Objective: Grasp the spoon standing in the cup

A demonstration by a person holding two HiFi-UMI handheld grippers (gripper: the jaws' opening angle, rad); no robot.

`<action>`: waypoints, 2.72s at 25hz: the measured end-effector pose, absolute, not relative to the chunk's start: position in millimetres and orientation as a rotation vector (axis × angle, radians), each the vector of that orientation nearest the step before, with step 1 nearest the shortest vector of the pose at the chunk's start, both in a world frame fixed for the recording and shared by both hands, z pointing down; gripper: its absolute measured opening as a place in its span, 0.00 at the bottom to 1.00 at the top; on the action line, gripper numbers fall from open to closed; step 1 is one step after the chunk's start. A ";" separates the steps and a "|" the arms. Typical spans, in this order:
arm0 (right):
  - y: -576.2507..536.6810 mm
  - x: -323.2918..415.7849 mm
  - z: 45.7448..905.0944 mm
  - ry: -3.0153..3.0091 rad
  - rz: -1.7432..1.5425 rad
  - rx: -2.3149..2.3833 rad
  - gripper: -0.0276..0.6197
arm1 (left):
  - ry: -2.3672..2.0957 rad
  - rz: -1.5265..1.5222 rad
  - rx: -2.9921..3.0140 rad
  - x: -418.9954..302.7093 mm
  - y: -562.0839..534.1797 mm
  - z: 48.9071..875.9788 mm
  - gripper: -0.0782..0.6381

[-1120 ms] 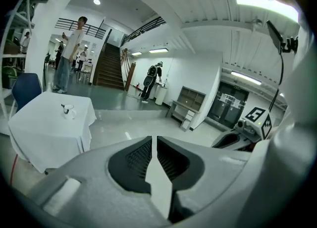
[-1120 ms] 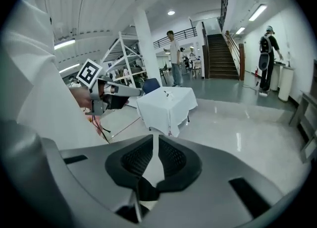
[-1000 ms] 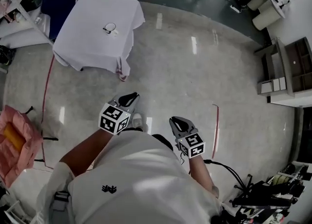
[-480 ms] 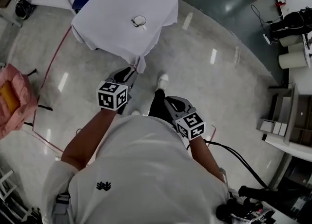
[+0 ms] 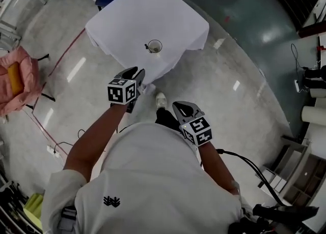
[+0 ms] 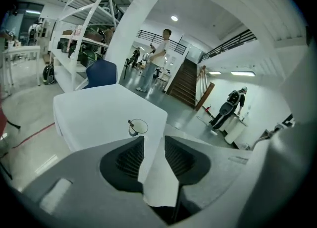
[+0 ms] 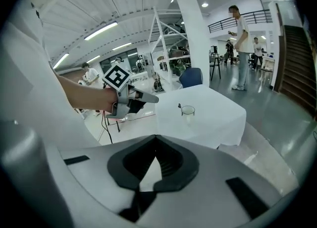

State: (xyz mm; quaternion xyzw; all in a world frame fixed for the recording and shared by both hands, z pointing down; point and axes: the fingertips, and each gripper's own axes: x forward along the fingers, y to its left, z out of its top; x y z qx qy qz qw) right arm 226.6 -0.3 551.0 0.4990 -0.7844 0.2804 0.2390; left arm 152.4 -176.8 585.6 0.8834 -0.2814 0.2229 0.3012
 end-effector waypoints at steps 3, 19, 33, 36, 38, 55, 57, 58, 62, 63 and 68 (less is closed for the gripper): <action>-24.4 259.6 559.4 -2.162 0.784 1.300 0.06 | -0.861 0.607 2.280 175.1 -221.0 610.2 0.28; -58.6 363.0 600.4 -2.104 0.917 1.221 0.06 | -1.069 0.568 1.896 218.3 -319.0 713.0 0.30; -86.1 371.0 606.7 -2.207 0.910 1.141 0.06 | -1.133 0.522 2.003 213.4 -318.2 654.1 0.18; -87.9 363.9 605.6 -2.236 0.915 1.130 0.06 | -1.133 0.486 2.030 206.3 -310.0 629.8 0.18; -87.9 358.1 605.1 -2.249 0.912 1.117 0.06 | -1.139 0.459 2.042 198.8 -302.8 615.0 0.18; -86.0 272.6 574.0 -2.365 0.837 1.044 0.06 | -1.076 0.222 2.128 124.2 -234.5 495.0 0.18; -81.4 256.3 573.0 -2.358 0.825 1.029 0.06 | -1.073 0.197 2.128 105.0 -224.1 484.9 0.18; -79.5 248.3 571.7 -2.357 0.820 1.025 0.06 | -1.072 0.184 2.127 95.1 -219.5 479.7 0.18; -73.8 213.8 562.2 -2.368 0.796 1.022 0.06 | -1.070 0.148 2.154 54.6 -200.4 462.4 0.18; -71.3 204.4 560.2 -2.371 0.788 1.020 0.06 | -1.071 0.143 2.160 43.4 -194.4 460.0 0.18; -57.2 167.1 549.0 -2.374 0.750 1.017 0.06 | -1.077 0.120 2.163 -7.4 -166.9 451.5 0.18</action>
